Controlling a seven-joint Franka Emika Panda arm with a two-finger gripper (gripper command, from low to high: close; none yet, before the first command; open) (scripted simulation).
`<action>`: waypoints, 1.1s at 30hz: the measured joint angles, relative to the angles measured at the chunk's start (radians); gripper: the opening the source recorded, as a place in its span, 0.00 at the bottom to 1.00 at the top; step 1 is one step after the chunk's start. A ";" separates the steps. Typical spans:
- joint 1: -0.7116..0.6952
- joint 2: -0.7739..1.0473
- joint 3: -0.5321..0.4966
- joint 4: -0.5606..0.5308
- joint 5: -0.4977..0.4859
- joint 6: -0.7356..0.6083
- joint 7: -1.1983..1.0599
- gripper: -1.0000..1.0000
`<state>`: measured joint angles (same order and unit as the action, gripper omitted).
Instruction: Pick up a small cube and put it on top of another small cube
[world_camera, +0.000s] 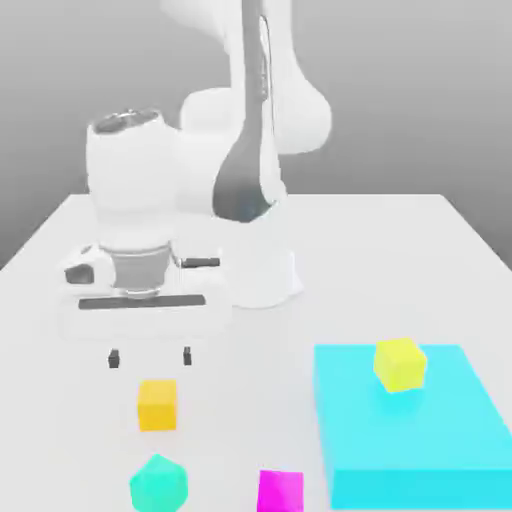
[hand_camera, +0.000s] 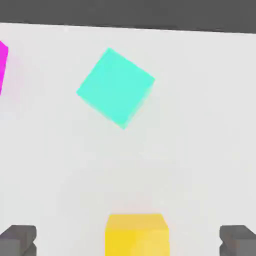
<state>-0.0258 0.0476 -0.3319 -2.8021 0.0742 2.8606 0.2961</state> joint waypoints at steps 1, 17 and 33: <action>-0.005 0.027 0.010 0.000 0.019 0.021 -0.019 0.50; -0.187 0.251 0.240 0.042 0.217 0.193 -0.171 0.00; -0.016 0.054 0.083 0.181 -0.030 -0.140 0.194 0.00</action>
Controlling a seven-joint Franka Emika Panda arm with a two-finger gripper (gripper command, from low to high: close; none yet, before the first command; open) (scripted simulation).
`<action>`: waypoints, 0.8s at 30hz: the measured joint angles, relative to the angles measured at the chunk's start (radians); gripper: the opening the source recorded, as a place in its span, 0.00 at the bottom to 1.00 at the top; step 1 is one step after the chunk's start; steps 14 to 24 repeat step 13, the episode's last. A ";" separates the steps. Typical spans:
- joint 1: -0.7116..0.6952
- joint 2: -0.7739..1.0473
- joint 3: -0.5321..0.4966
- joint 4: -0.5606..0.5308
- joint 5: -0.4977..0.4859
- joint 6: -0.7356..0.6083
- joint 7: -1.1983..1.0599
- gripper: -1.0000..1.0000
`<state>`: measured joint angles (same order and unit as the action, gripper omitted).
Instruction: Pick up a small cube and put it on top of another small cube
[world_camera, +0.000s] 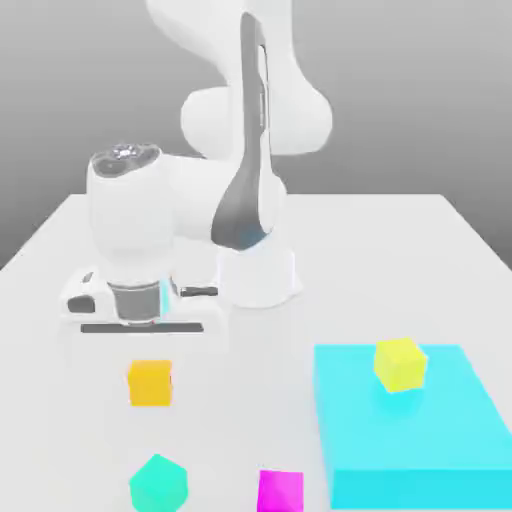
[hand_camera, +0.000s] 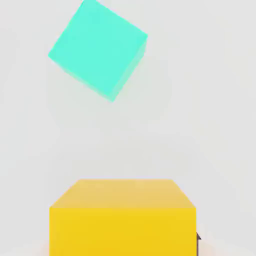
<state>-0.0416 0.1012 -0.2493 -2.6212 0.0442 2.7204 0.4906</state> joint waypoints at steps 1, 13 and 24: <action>0.008 0.011 0.004 0.036 0.004 -0.025 0.031 0.00; 0.016 0.221 0.065 0.205 0.102 0.008 0.106 1.00; 0.016 0.221 0.065 0.205 0.102 0.008 0.106 1.00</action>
